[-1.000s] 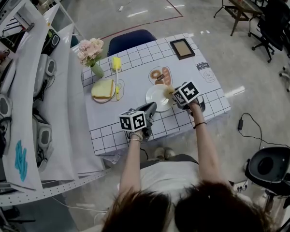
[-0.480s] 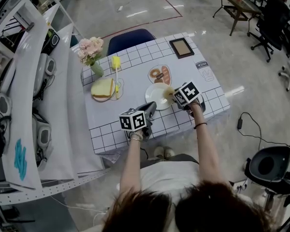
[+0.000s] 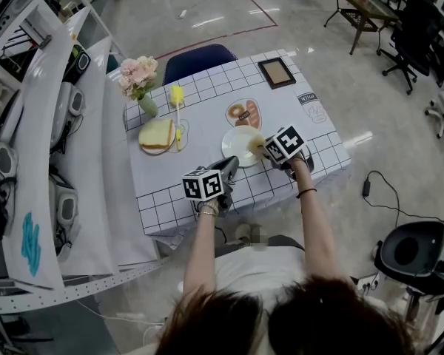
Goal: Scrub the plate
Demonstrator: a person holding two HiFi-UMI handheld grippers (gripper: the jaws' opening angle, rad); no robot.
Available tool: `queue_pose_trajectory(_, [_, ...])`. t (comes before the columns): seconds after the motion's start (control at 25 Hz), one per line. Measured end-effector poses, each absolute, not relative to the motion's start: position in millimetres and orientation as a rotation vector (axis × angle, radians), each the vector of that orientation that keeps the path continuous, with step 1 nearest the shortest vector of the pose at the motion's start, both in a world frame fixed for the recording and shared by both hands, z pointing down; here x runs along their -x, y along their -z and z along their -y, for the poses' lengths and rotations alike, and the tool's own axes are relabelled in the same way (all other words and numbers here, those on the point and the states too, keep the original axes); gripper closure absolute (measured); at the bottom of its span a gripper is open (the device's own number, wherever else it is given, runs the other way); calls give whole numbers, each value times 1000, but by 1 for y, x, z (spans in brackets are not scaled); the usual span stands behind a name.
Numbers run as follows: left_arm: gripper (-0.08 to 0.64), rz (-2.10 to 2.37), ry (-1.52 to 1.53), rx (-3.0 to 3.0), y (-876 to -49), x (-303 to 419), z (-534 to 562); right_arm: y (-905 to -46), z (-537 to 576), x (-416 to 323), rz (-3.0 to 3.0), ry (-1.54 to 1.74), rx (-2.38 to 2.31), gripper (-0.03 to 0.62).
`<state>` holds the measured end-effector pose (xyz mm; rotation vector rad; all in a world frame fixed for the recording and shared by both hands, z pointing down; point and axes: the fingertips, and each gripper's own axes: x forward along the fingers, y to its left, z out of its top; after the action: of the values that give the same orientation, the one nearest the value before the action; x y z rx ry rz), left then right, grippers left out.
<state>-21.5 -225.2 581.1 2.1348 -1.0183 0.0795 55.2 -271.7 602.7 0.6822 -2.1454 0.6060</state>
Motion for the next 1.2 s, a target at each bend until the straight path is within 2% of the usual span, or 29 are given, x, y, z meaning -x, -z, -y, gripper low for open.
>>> queue_pose_trajectory(1.2, [549, 1034, -75, -2107, -590, 33, 215, -605, 242, -34, 2128, -630, -535, 508])
